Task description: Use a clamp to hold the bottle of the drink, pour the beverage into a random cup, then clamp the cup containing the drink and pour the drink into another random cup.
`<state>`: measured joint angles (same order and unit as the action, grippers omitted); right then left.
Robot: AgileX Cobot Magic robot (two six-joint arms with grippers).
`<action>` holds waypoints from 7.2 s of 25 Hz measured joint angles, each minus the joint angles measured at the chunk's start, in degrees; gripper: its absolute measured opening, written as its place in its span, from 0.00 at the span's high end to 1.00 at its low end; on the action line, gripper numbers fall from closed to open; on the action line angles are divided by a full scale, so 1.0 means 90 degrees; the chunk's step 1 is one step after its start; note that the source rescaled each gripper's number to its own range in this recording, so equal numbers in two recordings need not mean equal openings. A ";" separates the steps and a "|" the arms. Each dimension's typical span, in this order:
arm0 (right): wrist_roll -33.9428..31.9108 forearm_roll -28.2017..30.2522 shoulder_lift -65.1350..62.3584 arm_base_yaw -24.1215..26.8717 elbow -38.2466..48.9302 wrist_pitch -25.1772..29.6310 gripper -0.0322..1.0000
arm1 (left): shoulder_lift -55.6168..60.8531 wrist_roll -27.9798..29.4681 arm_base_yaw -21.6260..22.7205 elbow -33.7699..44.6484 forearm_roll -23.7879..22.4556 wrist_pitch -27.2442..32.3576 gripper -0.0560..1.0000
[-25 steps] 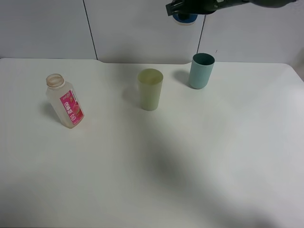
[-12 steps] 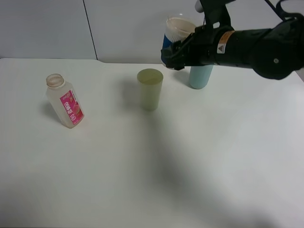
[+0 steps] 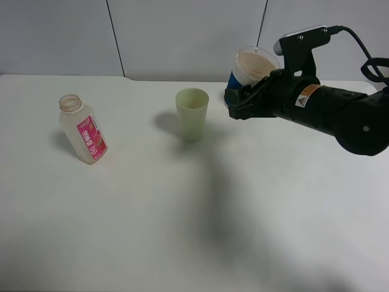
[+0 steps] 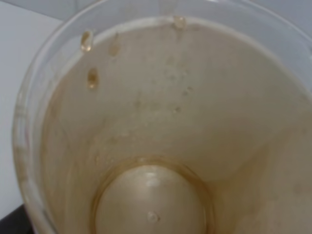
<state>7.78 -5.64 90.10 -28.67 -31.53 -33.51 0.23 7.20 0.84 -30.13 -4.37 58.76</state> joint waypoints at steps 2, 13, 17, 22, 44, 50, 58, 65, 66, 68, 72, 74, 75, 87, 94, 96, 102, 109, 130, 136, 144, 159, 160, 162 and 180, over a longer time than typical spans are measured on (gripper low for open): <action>0.0243 -0.0253 0.0076 0.0000 0.0134 -0.0244 0.97 | 0.0000 0.0000 0.0000 0.0000 0.0000 0.0000 0.00; 0.0377 -0.0541 0.1493 0.0000 0.0322 -0.1814 0.97 | 0.0000 0.0000 0.0000 0.0000 0.0000 0.0000 0.00; 0.0377 -0.0652 0.2011 0.0000 0.0322 -0.2471 0.97 | 0.0000 0.0000 0.0000 0.0000 0.0000 0.0000 0.00; 0.0168 -0.0678 0.2405 0.0000 0.0322 -0.2684 0.97 | 0.0000 0.0000 0.0000 0.0000 0.0000 0.0000 0.00; 0.0033 -0.1431 0.2592 0.0000 0.0322 -0.2125 0.97 | 0.0000 0.0000 0.0000 0.0000 0.0000 0.0000 0.00; 0.0176 -0.1592 0.2592 0.0000 0.0322 -0.1932 0.97 | 0.0000 0.0000 0.0000 0.0000 0.0000 0.0000 0.00; 0.0739 -0.1592 0.2592 0.0000 0.0322 -0.1879 0.97 | 0.0000 0.0000 0.0000 0.0000 0.0000 0.0000 0.00; 0.1111 -0.1592 0.2592 0.0000 0.0322 -0.1853 0.97 | 0.0000 0.0000 0.0000 0.0000 0.0000 0.0000 0.00; 0.1111 -0.1592 0.2592 0.0000 0.0322 -0.1853 0.97 | 0.0000 0.0000 0.0000 0.0000 0.0000 0.0000 0.00; 0.1147 -0.1592 0.2592 0.0000 0.0322 -0.1852 0.97 | 0.0000 0.0000 0.0000 0.0000 0.0000 0.0000 0.00; 0.1147 -0.1592 0.2592 0.0000 0.0322 -0.1852 0.97 | 0.0000 0.0000 0.0000 0.0000 0.0000 0.0000 0.00; 0.1147 -0.1557 0.2592 0.0000 0.0322 -0.1852 0.97 | 0.0000 0.0000 0.0000 0.0000 0.0000 0.0000 0.00; 0.1147 -0.1547 0.2592 0.0000 0.0322 -0.1852 0.97 | 0.0000 0.0000 0.0000 0.0000 0.0000 0.0000 0.00; 0.1147 -0.1522 0.2587 0.0000 0.0322 -0.1808 0.21 | 0.0000 0.0000 0.0000 0.0000 0.0000 0.0000 0.00; 0.1147 -0.1510 0.2419 0.0000 0.0327 -0.1048 0.16 | 0.0000 0.0000 0.0000 0.0000 0.0000 0.0000 0.00; 0.1100 -0.1494 0.2225 -0.0006 0.0329 -0.0997 0.16 | 0.0000 0.0000 0.0000 0.0000 0.0000 0.0000 0.00; 0.1028 -0.1538 0.1364 -0.0137 0.0341 -0.0763 0.16 | 0.0000 0.0000 0.0000 0.0000 0.0000 0.0000 0.00; 0.1177 -0.1595 0.0298 -0.0158 0.0355 -0.0118 0.16 | 0.0000 0.0000 0.0000 0.0000 0.0000 0.0000 0.00; 0.1416 -0.0856 -0.2335 0.2341 0.0346 0.0852 0.16 | 0.0000 0.0000 0.0000 0.0000 0.0000 0.0000 0.00; 0.0346 0.0259 -0.3353 0.3541 0.0346 0.1567 0.16 | 0.0000 0.0000 0.0000 0.0000 0.0000 0.0000 0.00; 0.0197 0.0526 -0.4964 0.4400 0.0346 0.3130 0.16 | 0.0000 0.0000 0.0000 0.0000 0.0000 0.0000 0.00; 0.0314 0.0379 -0.7994 0.4416 -0.0077 0.6794 0.16 | 0.0000 0.0000 0.0000 0.0000 0.0000 0.0000 0.00; 0.0314 0.0458 -0.8076 0.4416 -0.0280 0.7089 0.16 | 0.0000 0.0000 0.0000 0.0000 0.0000 0.0000 0.00; 0.0314 0.0573 -0.8193 0.4416 -0.0691 0.7714 0.16 | 0.0000 0.0000 0.0000 0.0000 0.0000 0.0000 0.00; 0.0191 0.0299 -0.9912 0.4185 -0.1694 1.0151 0.16 | 0.0000 0.0000 0.0000 0.0000 0.0000 0.0000 0.00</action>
<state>9.49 -2.95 0.89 8.99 -46.77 57.85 0.23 7.20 0.84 -30.13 -4.37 58.76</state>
